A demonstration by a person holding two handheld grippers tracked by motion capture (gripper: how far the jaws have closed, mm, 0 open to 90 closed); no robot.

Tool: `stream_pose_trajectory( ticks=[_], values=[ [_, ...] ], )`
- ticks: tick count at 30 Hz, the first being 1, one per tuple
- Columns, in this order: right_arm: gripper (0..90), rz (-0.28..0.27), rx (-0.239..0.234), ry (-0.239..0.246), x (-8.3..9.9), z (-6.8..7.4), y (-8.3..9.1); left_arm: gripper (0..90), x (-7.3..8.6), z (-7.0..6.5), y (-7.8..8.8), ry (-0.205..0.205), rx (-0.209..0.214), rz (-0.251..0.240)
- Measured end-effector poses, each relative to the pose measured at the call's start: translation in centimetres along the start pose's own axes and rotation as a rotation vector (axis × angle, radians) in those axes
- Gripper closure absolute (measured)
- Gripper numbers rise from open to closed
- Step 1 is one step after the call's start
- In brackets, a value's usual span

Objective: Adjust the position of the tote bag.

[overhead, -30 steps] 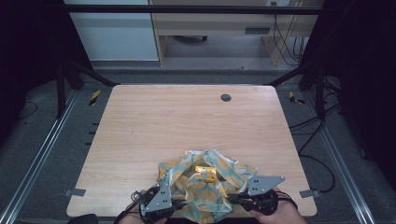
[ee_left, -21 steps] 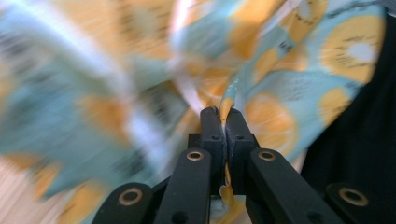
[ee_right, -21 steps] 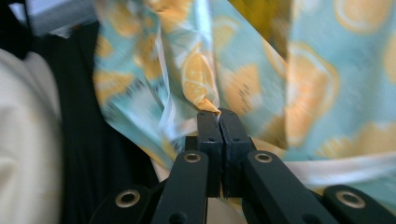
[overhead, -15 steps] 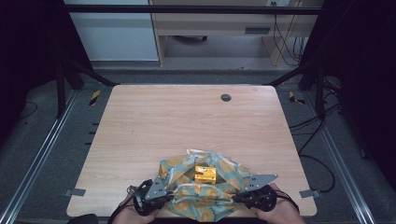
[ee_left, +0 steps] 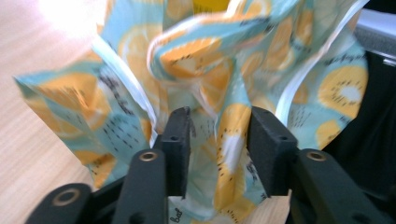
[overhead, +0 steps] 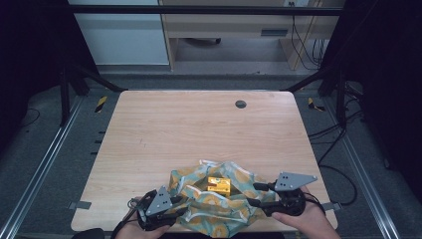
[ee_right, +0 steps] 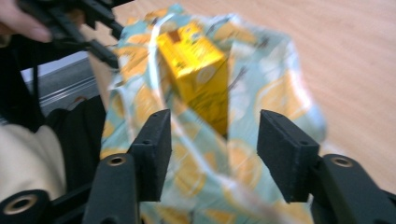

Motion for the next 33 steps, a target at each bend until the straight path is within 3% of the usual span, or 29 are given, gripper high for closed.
stream_pose_trajectory(
  ticks=[6, 9, 12, 18, 24, 28, 33],
  values=[
    [39.5, -0.012, 0.052, -0.01, -1.4, -2.0, -0.3, 51.8, -0.9, -0.4, 1.8, -0.017, 0.007, -0.019],
    [37.3, -0.023, 0.073, -0.04, -1.7, -3.2, -0.5, 50.0, -1.4, -0.3, 2.5, -0.021, -0.002, -0.033],
    [33.4, 0.013, 0.075, -0.039, -1.6, -4.0, -1.3, 47.2, -2.4, 0.1, 2.8, -0.015, -0.011, -0.054],
    [22.2, 0.106, 0.046, -0.029, -0.7, -3.6, -4.2, 35.7, -4.3, -0.4, 0.9, -0.034, 0.018, -0.062],
    [16.5, 0.164, 0.048, -0.018, 0.2, -3.1, -5.9, 32.3, -3.7, -1.3, -2.0, -0.065, 0.045, -0.007],
    [20.4, 0.195, 0.041, 0.004, 0.7, -2.7, -6.6, 32.4, -3.0, -1.8, -3.3, -0.086, 0.058, 0.02],
    [43.4, 0.23, 0.076, 0.021, 1.0, -3.0, -7.0, 32.3, -2.6, -2.3, -5.0, -0.09, 0.059, 0.036]
  ],
)
Point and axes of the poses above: each handheld gripper's, and its own axes: y roughly backward along the jaws, x roughly out of its underside, z roughly to its left, the point moved 6 cm from there along -y, roughly forward along the jaws, and after that the axes turned 12 degrees about y, right-handed, at the moved point
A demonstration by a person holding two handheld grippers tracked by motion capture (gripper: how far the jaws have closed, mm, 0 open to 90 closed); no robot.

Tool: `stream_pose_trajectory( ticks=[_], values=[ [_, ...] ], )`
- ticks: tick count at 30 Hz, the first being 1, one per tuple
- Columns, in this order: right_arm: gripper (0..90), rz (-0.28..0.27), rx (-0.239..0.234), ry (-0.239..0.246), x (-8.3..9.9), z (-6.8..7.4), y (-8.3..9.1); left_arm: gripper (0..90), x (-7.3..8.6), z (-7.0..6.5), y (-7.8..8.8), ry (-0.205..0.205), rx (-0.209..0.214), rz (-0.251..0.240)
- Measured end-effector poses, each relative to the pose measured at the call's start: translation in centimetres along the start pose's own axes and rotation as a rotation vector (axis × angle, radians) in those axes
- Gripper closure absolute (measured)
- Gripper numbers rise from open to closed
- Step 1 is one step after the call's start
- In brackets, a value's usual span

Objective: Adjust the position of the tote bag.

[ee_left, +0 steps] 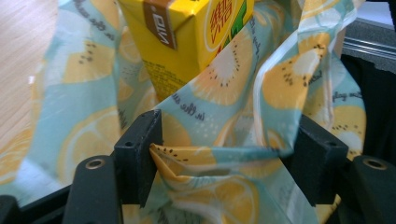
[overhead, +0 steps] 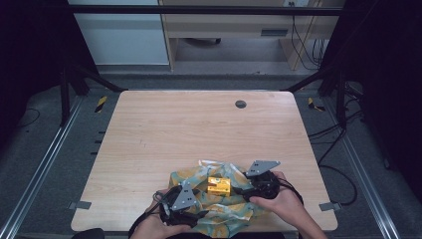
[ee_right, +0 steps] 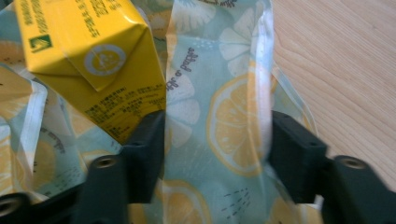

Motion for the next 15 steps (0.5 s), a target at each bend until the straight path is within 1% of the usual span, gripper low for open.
stream_pose_trajectory(
  ticks=[2, 3, 4, 6, 7, 9, 10, 11, 12, 13, 14, 15],
  values=[
    [50.4, 0.011, -0.005, -0.004, 0.1, 0.0, -0.1, 32.3, 0.0, -0.1, -0.6, 0.001, 0.001, -0.004],
    [56.3, 0.014, -0.005, -0.003, 0.2, 0.0, -0.2, 32.1, 0.0, -0.1, -0.8, -0.005, -0.003, -0.004],
    [59.8, 0.019, -0.006, 0.007, 0.2, -0.1, -0.3, 32.1, 0.0, -0.2, -1.1, -0.006, -0.005, 0.001],
    [70.6, 0.042, -0.005, -0.004, 0.4, 0.0, -0.5, 32.9, -0.1, -0.2, -1.4, -0.007, -0.009, 0.0],
    [74.6, 0.046, -0.004, -0.005, 0.4, -0.1, -0.6, 34.6, -0.1, -0.2, -1.6, -0.009, -0.004, 0.005],
    [84.4, 0.052, -0.008, -0.009, 0.5, -0.1, -0.7, 40.3, 0.1, -0.3, -1.9, -0.023, -0.011, 0.011],
    [87.5, 0.051, -0.005, -0.009, 0.5, -0.2, -0.7, 43.8, 0.2, -0.3, -2.0, -0.025, -0.018, 0.015],
    [89.1, 0.05, -0.011, -0.018, 0.4, -0.2, -0.7, 46.6, 0.3, -0.2, -2.1, -0.025, -0.036, 0.017],
    [89.7, 0.043, -0.01, -0.025, 0.4, -0.3, -0.7, 52.0, 0.4, 0.0, -2.1, -0.029, -0.048, 0.018],
    [89.9, 0.038, -0.01, -0.024, 0.3, -0.4, -0.6, 55.5, 0.5, 0.0, -2.1, -0.023, -0.048, 0.018],
    [90.0, 0.028, -0.009, -0.029, 0.1, -0.4, -0.6, 59.2, 0.6, 0.2, -2.0, -0.029, -0.056, 0.022],
    [90.0, 0.019, -0.012, -0.043, 0.0, -0.5, -0.5, 64.7, 0.6, 0.2, -2.0, -0.029, -0.061, 0.018]
  ],
)
Point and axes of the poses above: each handheld gripper's, and its own axes: y roughly backward along the jaws, x roughly out of its underside, z roughly to its left, the point moved 6 cm from there along -y, roughly forward along the jaws, and after that the axes turned 12 degrees about y, right-handed, at the moved point
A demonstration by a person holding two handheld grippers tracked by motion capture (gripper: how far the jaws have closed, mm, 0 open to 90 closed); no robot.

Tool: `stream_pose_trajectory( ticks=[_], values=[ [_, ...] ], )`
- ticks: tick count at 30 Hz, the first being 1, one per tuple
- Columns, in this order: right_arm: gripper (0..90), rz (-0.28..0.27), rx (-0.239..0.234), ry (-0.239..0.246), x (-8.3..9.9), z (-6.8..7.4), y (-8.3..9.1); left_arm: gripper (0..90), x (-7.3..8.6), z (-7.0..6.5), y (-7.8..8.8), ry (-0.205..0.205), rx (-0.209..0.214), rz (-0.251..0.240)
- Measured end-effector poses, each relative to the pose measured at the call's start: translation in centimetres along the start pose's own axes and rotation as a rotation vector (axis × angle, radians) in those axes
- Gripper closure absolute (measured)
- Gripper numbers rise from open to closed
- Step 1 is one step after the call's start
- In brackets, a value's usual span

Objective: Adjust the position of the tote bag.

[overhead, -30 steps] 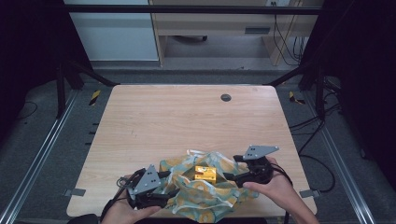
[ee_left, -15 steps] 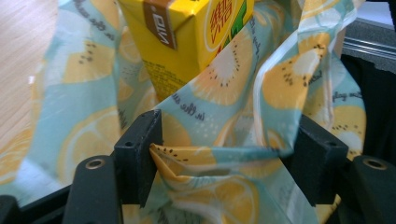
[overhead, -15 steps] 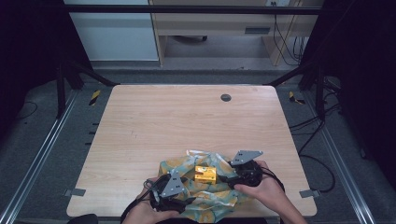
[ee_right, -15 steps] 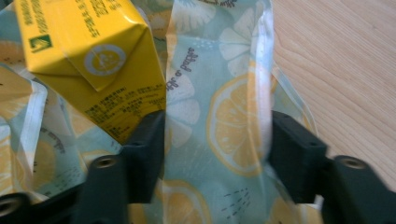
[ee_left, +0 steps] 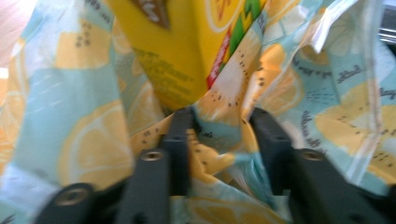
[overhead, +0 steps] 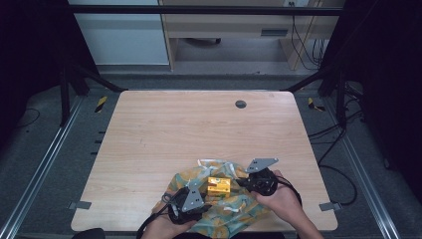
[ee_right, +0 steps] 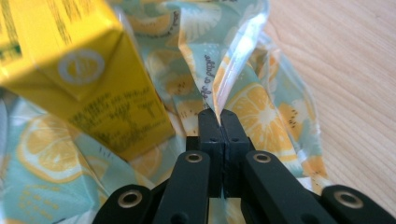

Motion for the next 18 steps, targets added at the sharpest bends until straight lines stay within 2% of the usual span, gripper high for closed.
stream_pose_trajectory(
  ticks=[3, 6, 9, 13, 18],
  values=[
    [90.0, -0.024, 0.002, -0.026, -0.5, -0.4, 0.2, 77.6, 0.2, 0.1, 0.2, 0.006, -0.008, 0.011],
    [90.0, -0.05, 0.01, -0.049, -0.9, -1.1, 0.6, 84.9, 0.2, 0.1, 0.6, 0.015, -0.001, 0.009],
    [90.0, -0.084, 0.028, -0.101, -1.3, -2.2, 1.0, 86.3, 0.2, 0.0, 1.3, 0.019, 0.006, 0.002],
    [90.0, -0.126, 0.059, -0.192, -1.2, -4.3, 1.3, 86.9, 1.2, -0.3, 1.6, 0.008, 0.011, 0.05],
    [90.0, -0.082, 0.092, -0.227, -0.3, -6.3, 0.1, 87.1, 2.2, -0.5, 1.5, -0.014, 0.01, 0.105]
  ],
)
Point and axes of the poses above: each handheld gripper's, and its own axes: y roughly backward along the jaws, x roughly out of its underside, z roughly to its left, the point moved 6 cm from there along -y, roughly forward along the jaws, and after that the axes turned 12 degrees about y, right-handed, at the moved point
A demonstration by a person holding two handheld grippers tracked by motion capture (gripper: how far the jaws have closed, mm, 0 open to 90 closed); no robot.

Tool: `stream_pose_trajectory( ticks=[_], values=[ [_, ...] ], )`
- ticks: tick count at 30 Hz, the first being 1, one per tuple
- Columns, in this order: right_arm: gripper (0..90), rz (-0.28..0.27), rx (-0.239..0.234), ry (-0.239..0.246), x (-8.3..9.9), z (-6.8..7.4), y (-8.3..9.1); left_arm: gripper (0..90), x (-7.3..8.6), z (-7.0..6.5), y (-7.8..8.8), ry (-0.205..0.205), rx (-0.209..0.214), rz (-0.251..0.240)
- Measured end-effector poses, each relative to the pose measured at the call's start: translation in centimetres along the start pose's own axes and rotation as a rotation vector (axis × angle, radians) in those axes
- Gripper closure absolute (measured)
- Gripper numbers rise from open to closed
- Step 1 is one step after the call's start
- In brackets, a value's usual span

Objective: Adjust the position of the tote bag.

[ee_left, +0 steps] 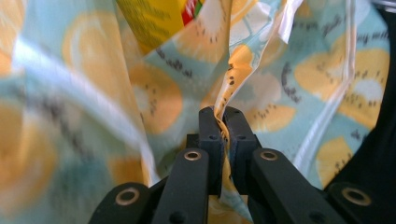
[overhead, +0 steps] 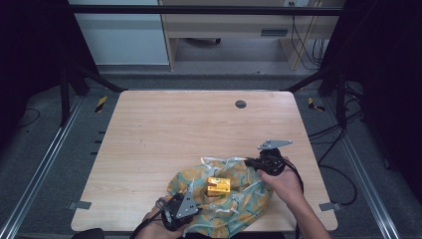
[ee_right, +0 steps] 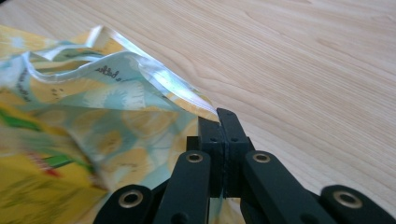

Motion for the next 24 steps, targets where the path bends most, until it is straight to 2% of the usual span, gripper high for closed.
stream_pose_trajectory(
  ticks=[7, 14, 16, 24],
  values=[
    [90.0, 0.048, 0.034, -0.043, 0.9, -2.1, -1.8, 87.3, 0.7, 0.2, -0.1, -0.011, -0.002, 0.038],
    [90.0, 0.065, 0.073, -0.086, 1.8, -3.9, -2.7, 87.5, 1.2, 0.2, 0.1, -0.001, -0.001, 0.043],
    [90.0, 0.066, 0.076, -0.1, 1.9, -4.2, -2.9, 87.5, 1.2, 0.2, 0.1, -0.001, 0.001, 0.047],
    [90.0, 0.065, 0.086, -0.101, 1.7, -4.9, -3.8, 87.6, 1.2, 0.0, -0.1, -0.009, 0.007, 0.05]
  ],
)
Point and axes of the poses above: each handheld gripper's, and its own axes: y roughly backward along the jaws, x roughly out of its underside, z roughly to its left, the point moved 6 cm from there along -y, roughly forward along the jaws, and after that the axes turned 12 degrees about y, right-handed, at the moved point
